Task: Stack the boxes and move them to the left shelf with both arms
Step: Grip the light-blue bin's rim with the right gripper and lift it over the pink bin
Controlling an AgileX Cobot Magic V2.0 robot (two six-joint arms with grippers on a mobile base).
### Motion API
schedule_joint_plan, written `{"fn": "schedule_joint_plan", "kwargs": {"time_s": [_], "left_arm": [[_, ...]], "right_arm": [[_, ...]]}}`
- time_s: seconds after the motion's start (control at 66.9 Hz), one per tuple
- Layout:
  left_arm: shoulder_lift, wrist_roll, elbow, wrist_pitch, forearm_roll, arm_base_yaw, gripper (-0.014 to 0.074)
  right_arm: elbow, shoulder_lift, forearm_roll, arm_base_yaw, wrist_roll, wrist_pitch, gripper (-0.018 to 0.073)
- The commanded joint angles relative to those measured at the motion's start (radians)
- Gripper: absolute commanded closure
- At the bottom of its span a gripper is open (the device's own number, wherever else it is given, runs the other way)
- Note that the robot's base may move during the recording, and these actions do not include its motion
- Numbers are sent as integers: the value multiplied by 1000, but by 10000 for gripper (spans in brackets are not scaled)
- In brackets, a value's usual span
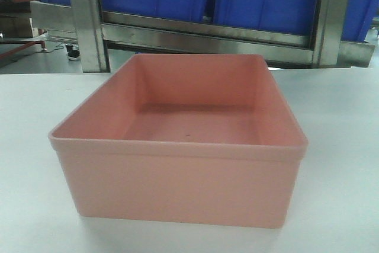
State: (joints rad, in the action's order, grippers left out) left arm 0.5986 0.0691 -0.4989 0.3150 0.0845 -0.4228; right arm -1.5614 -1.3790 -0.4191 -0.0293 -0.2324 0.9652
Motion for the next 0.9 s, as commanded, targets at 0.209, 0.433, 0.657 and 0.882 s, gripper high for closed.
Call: {"fn": "schedule_joint_plan", "kwargs": {"time_s": [0.209, 0.433, 0.657, 0.882], "left_arm": [[-1, -2, -28, -91, 3, -6, 605], [-1, -2, -28, -91, 3, -6, 605], [-1, -2, -28, -91, 3, -6, 605], [-1, -2, -28, -91, 3, -6, 605]], "right_arm": [[54, 40, 175, 259, -359, -239, 503], [154, -2, 280, 346, -433, -351, 503], [183, -61, 281, 384, -432, -417, 503], [184, -122, 302, 408, -432, -419, 503]]}}
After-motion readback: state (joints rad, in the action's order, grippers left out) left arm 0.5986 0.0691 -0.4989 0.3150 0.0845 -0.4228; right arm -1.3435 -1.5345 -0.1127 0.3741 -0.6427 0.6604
